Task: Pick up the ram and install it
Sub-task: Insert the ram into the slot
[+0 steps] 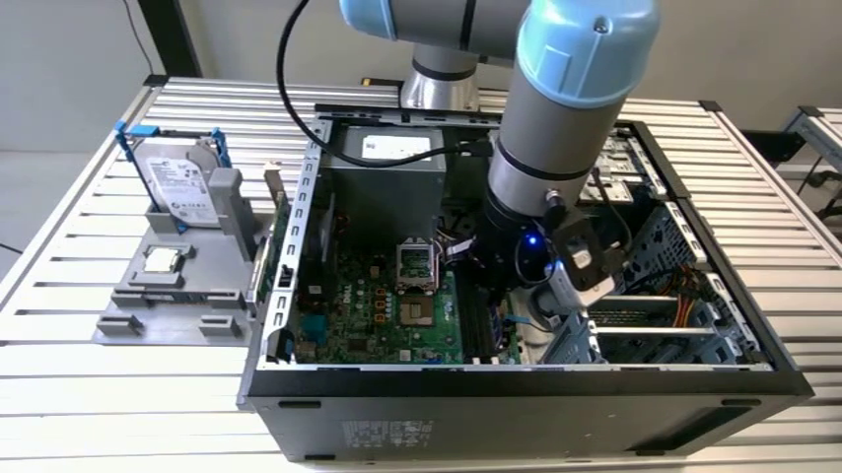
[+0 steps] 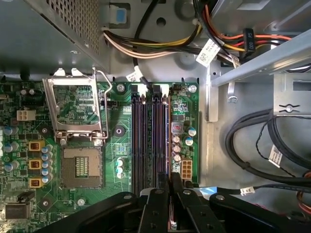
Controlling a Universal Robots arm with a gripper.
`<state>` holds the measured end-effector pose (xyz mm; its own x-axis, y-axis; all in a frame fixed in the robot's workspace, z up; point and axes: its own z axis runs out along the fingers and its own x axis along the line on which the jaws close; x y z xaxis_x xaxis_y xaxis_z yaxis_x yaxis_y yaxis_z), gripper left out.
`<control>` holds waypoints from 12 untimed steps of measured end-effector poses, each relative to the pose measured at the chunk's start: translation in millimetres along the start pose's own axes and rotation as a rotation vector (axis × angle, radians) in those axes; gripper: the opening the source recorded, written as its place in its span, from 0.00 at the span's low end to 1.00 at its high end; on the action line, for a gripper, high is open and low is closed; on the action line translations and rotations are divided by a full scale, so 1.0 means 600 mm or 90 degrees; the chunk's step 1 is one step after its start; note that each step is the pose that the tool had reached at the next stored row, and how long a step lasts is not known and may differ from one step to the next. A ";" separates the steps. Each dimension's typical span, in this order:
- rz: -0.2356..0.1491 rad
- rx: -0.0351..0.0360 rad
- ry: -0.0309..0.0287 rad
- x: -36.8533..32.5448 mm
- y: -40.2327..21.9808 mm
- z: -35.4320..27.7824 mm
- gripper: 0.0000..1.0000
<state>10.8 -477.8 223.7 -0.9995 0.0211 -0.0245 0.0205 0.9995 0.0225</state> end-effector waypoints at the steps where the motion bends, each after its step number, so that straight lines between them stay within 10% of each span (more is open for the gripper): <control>1: 0.000 0.0001 0.0000 0.000 0.000 0.000 0.00; 12: 0.000 0.0002 0.0000 0.000 0.000 0.005 0.00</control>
<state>10.8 -477.8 220.6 -0.9995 0.0206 -0.0245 0.0201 0.9996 0.0222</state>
